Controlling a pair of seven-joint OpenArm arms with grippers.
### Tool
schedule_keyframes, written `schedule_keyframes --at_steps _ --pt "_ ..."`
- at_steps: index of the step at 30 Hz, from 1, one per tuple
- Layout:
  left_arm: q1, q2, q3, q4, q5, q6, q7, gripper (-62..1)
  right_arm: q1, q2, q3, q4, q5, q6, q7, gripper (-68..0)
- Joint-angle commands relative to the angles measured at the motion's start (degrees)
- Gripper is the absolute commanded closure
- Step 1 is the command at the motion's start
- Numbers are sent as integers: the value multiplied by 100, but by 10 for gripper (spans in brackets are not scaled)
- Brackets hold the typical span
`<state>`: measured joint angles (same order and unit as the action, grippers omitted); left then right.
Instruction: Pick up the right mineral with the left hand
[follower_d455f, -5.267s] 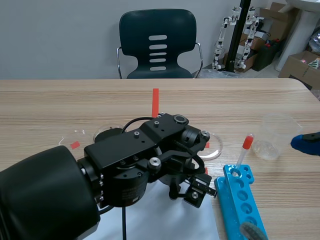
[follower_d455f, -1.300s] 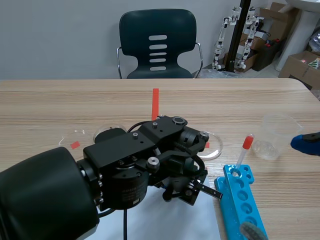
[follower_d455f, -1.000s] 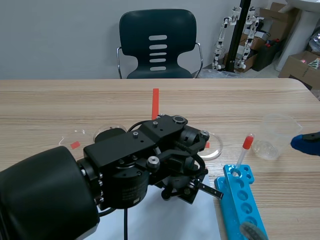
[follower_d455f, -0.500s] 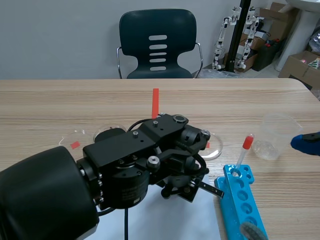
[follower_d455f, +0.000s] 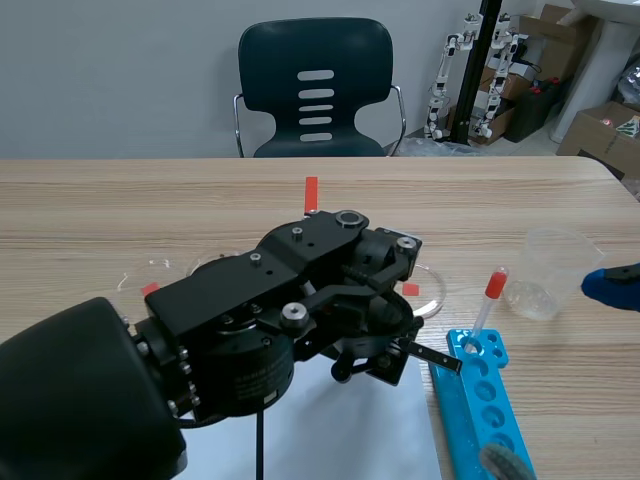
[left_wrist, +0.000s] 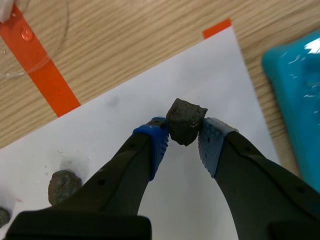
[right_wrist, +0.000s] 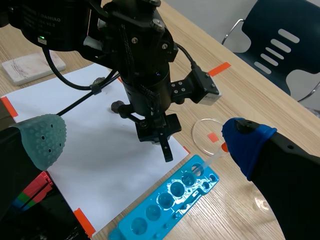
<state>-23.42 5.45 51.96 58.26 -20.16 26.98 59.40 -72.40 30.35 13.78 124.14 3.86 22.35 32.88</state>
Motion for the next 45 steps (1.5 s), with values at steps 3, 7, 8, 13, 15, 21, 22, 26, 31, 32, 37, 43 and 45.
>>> schedule_keyframes --at_steps 3,7,8,13,15,21,22,26,31,32,37,43,45 --pt "192 -216 -146 560 4 11 -127 -85 17 57 0 42 63 22 61 -679" --pt "492 -581 -365 1174 4 13 -348 -85 17 57 0 42 63 22 61 -679" --pt "584 -695 -433 1344 4 11 -413 -86 17 57 0 42 63 22 61 -679" --pt "1045 -1235 -809 2162 227 11 -667 -85 17 57 0 42 63 22 61 -679" --pt "1261 -1482 -975 2542 417 9 -774 -85 17 57 0 42 63 22 63 -679" --pt "2116 -2225 -1683 3735 647 9 -1631 -85 17 57 0 42 63 22 63 -679" --pt "2297 -2326 -1849 3912 645 9 -1823 -86 17 57 0 42 63 22 63 -679" --pt "2920 -2610 -2374 4395 645 7 -2389 -85 17 57 0 42 63 22 63 -679" --pt "3738 -2929 -2723 4955 625 -308 -3176 -85 17 57 0 42 63 22 63 -679" --pt "3891 -2975 -2741 5053 625 -485 -3327 -85 17 57 0 42 63 22 63 -679" --pt "4658 -3123 -2929 5469 629 -1364 -3943 -85 17 57 0 42 63 22 63 -679" --pt "5440 -3139 -3335 5635 623 -2444 -4636 -85 17 57 0 42 61 22 61 -679" --pt "5698 -3139 -3475 5635 625 -2706 -4983 -85 17 57 -9 42 61 22 61 -679"
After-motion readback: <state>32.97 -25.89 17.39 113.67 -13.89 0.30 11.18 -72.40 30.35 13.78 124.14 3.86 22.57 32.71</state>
